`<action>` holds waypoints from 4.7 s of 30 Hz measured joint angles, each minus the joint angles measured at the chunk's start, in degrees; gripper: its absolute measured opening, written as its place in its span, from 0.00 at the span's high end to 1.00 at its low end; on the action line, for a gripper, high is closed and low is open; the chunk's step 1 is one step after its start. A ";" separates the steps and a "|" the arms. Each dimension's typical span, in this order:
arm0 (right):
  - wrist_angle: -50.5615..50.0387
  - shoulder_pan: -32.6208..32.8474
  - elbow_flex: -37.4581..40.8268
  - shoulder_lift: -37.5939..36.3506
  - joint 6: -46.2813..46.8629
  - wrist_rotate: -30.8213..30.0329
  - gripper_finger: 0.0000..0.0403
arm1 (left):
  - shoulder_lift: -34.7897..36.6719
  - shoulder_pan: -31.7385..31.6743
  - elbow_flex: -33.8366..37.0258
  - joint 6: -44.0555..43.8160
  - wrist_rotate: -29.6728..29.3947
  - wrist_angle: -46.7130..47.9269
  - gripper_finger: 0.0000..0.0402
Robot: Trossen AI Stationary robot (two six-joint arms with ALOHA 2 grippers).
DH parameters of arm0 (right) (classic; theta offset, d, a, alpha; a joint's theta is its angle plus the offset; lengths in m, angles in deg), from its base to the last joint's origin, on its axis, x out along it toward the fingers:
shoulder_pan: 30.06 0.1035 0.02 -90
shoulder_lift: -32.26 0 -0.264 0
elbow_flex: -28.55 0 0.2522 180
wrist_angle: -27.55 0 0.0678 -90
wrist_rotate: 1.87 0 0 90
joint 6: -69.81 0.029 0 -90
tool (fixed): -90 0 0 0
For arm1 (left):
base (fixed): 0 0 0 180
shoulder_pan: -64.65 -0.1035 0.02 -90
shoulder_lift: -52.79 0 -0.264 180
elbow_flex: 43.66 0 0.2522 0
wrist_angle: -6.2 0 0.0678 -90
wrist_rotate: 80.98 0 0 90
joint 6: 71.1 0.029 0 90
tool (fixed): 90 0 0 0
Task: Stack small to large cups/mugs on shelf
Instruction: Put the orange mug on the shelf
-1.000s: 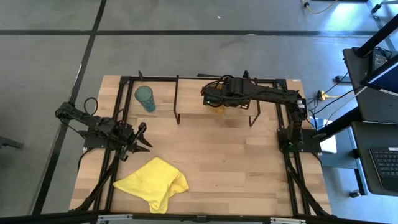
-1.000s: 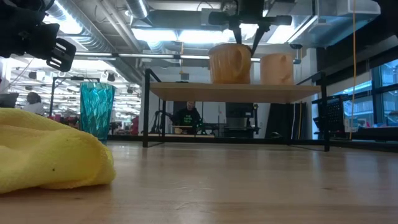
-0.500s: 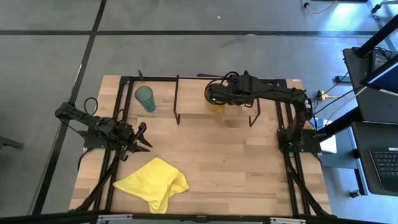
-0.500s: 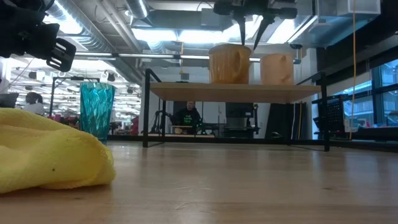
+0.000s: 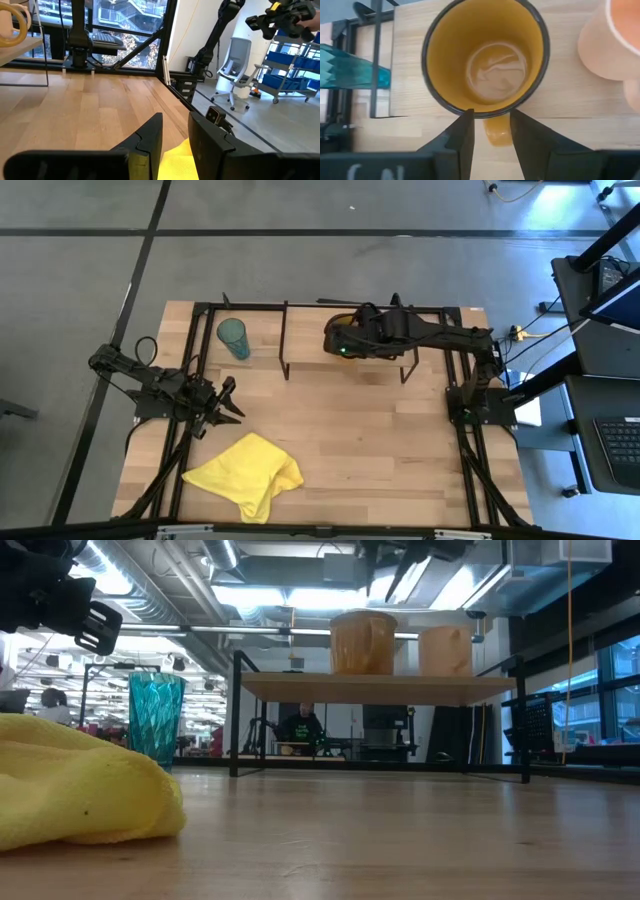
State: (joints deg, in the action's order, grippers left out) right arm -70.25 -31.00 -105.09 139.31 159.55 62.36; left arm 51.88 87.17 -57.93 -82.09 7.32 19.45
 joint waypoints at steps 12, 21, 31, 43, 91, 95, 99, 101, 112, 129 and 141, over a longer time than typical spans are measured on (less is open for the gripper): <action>18.00 1.70 -0.43 0.00 -10.68 1.73 0.71 | 0.02 0.00 0.00 0.00 0.00 0.00 0.78; 21.15 2.68 0.29 0.29 -12.52 -2.09 0.98 | 0.02 0.00 0.00 0.00 0.00 0.00 0.78; 34.03 3.66 0.27 7.75 -12.24 -2.39 0.99 | 0.02 0.00 0.00 0.00 0.00 0.00 0.78; 38.00 9.25 0.29 9.60 -8.99 -14.76 0.99 | 0.02 0.00 0.00 0.00 0.01 0.00 0.78; 13.01 18.27 -0.35 17.99 40.43 -47.11 1.00 | 0.02 0.00 0.00 0.00 0.02 0.00 0.78; 13.71 17.19 -0.35 17.99 40.45 -48.03 1.00 | 0.01 0.00 0.00 0.00 0.01 0.00 0.78; 14.06 16.99 -0.35 17.99 40.40 -49.22 0.99 | 0.02 0.00 0.00 0.00 0.02 0.00 0.78; 14.04 16.65 -0.35 17.97 40.39 -49.17 0.99 | 0.02 0.00 0.00 0.00 0.02 0.00 0.78; 16.25 14.97 -0.35 17.94 40.25 -48.14 0.99 | 0.02 0.00 -0.02 0.00 0.00 0.00 0.78; 31.59 21.16 -13.07 13.69 -27.45 -38.84 1.00 | 0.03 0.00 0.00 0.00 0.00 0.00 0.78; 7.55 11.07 -14.88 10.29 -37.60 -4.46 0.98 | 0.07 0.00 0.00 0.00 0.00 -0.13 0.78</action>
State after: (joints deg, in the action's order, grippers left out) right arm -62.71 -19.92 -119.97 149.60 121.95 57.90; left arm 51.95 87.17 -57.93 -82.09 7.32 19.31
